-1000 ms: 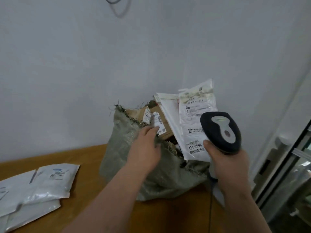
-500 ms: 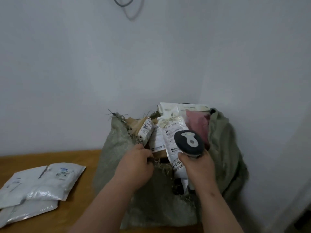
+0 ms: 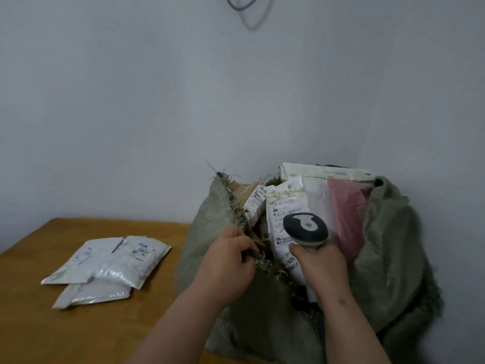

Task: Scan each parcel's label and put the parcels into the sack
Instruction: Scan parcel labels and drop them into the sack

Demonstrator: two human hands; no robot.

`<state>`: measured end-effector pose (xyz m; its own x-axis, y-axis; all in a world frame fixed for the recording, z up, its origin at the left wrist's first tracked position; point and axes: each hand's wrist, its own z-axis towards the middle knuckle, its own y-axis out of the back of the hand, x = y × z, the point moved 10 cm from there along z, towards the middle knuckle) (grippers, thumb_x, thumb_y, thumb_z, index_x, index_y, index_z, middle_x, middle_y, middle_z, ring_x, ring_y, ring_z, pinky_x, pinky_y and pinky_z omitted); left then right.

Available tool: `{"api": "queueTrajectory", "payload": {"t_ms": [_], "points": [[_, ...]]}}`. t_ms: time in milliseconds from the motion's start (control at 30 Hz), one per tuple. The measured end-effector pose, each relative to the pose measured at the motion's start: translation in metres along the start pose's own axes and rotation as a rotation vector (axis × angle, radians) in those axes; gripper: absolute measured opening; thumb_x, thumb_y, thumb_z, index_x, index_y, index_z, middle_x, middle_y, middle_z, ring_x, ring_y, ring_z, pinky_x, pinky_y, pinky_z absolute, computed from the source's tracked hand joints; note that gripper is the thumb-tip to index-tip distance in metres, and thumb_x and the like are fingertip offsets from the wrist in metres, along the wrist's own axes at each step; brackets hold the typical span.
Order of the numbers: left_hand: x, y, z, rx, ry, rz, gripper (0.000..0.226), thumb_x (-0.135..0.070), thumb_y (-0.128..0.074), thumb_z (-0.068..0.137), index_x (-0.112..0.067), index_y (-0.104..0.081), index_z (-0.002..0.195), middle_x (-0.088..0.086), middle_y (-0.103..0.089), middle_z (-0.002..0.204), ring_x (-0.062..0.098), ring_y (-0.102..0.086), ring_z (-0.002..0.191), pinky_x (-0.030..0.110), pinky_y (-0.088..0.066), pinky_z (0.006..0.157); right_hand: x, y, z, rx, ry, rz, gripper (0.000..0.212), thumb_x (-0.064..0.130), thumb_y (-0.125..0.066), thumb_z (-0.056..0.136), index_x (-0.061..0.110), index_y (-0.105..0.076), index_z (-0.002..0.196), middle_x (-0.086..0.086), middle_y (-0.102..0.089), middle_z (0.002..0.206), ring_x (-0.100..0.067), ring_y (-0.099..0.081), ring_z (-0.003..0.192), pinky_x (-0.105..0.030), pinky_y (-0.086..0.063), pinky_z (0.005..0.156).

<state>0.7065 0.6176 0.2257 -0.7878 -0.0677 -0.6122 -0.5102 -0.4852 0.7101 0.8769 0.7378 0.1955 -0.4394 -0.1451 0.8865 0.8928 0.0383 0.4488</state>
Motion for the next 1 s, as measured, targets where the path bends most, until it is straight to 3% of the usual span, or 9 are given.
{"api": "queueTrajectory", "payload": {"t_ms": [67,133,233,333,533,633,800,933,1000], "points": [[0.004,0.002,-0.003,-0.018,0.023,-0.059,0.037,-0.001,-0.059,0.086,-0.037,-0.063,0.09,-0.026,-0.041,0.105,-0.012,-0.043,0.099,-0.002,-0.034,0.074,0.012,0.015,-0.01,-0.084,0.044,0.005,0.04,0.02,-0.08,0.075,0.009,-0.073,0.113,-0.016,-0.065,0.129,-0.037,-0.057,0.123,-0.049,-0.045,0.106],[0.006,0.008,-0.007,-0.053,0.03,-0.098,0.045,-0.001,-0.058,0.086,-0.044,-0.062,0.1,-0.03,-0.037,0.11,-0.015,-0.039,0.1,-0.001,-0.032,0.078,0.027,0.03,-0.023,-0.158,0.09,0.048,0.037,0.018,-0.081,0.074,0.015,-0.073,0.11,-0.013,-0.057,0.136,-0.038,-0.048,0.132,-0.052,-0.038,0.112],[0.016,0.022,-0.016,-0.151,0.063,-0.204,0.055,0.003,-0.057,0.085,-0.039,-0.064,0.12,-0.021,-0.037,0.123,-0.012,-0.042,0.097,0.007,-0.038,0.085,0.047,0.041,-0.039,-0.161,0.124,0.166,0.027,0.014,-0.082,0.073,0.032,-0.061,0.074,-0.003,-0.063,0.108,-0.027,-0.061,0.109,-0.044,-0.051,0.091],[0.033,0.045,-0.031,-0.278,0.08,-0.365,0.054,0.004,-0.058,0.088,-0.04,-0.062,0.12,-0.017,-0.04,0.126,0.002,-0.054,0.074,0.013,-0.049,0.069,0.059,0.024,-0.054,0.005,0.078,0.316,0.016,0.017,-0.082,0.072,0.024,-0.069,0.068,0.009,-0.073,0.071,-0.005,-0.066,0.07,-0.03,-0.049,0.063],[0.112,0.097,-0.073,-0.335,0.225,-0.475,0.045,-0.004,-0.059,0.092,-0.042,-0.059,0.116,-0.016,-0.045,0.12,-0.002,-0.056,0.071,0.009,-0.047,0.059,0.087,-0.071,-0.124,0.329,0.041,0.256,0.017,0.024,-0.084,0.075,0.024,-0.076,0.09,0.007,-0.076,0.078,-0.015,-0.07,0.084,-0.033,-0.051,0.071],[0.164,0.129,-0.105,-0.332,0.314,-0.457,0.044,-0.007,-0.059,0.094,-0.045,-0.056,0.116,-0.015,-0.046,0.121,-0.001,-0.057,0.079,0.013,-0.048,0.058,0.095,-0.128,-0.163,0.382,-0.006,0.209,0.012,0.019,-0.082,0.079,0.02,-0.076,0.089,-0.008,-0.075,0.082,-0.021,-0.069,0.079,-0.04,-0.054,0.07],[0.258,0.19,-0.168,-0.405,0.476,-0.456,0.037,-0.01,-0.057,0.094,-0.042,-0.057,0.112,-0.011,-0.048,0.127,0.008,-0.058,0.095,0.02,-0.047,0.073,0.107,-0.22,-0.22,0.465,-0.038,0.193,0.01,0.02,-0.08,0.081,0.017,-0.071,0.082,-0.003,-0.068,0.076,-0.021,-0.062,0.077,-0.033,-0.045,0.066],[0.322,0.212,-0.209,-0.405,0.646,-0.466,0.036,-0.012,-0.056,0.096,-0.035,-0.062,0.123,-0.012,-0.047,0.128,0.002,-0.059,0.078,0.01,-0.043,0.052,0.106,-0.286,-0.25,0.56,-0.107,0.16,0.013,0.023,-0.079,0.081,0.017,-0.068,0.085,-0.001,-0.067,0.075,-0.018,-0.061,0.074,-0.031,-0.044,0.065],[0.345,0.217,-0.218,-0.397,0.692,-0.479,0.036,-0.013,-0.057,0.096,-0.034,-0.061,0.124,-0.012,-0.048,0.127,0.003,-0.059,0.083,0.012,-0.041,0.055,0.105,-0.312,-0.253,0.568,-0.133,0.164,0.012,0.021,-0.08,0.079,0.017,-0.069,0.081,0.0,-0.068,0.07,-0.018,-0.063,0.073,-0.034,-0.048,0.068]]}}
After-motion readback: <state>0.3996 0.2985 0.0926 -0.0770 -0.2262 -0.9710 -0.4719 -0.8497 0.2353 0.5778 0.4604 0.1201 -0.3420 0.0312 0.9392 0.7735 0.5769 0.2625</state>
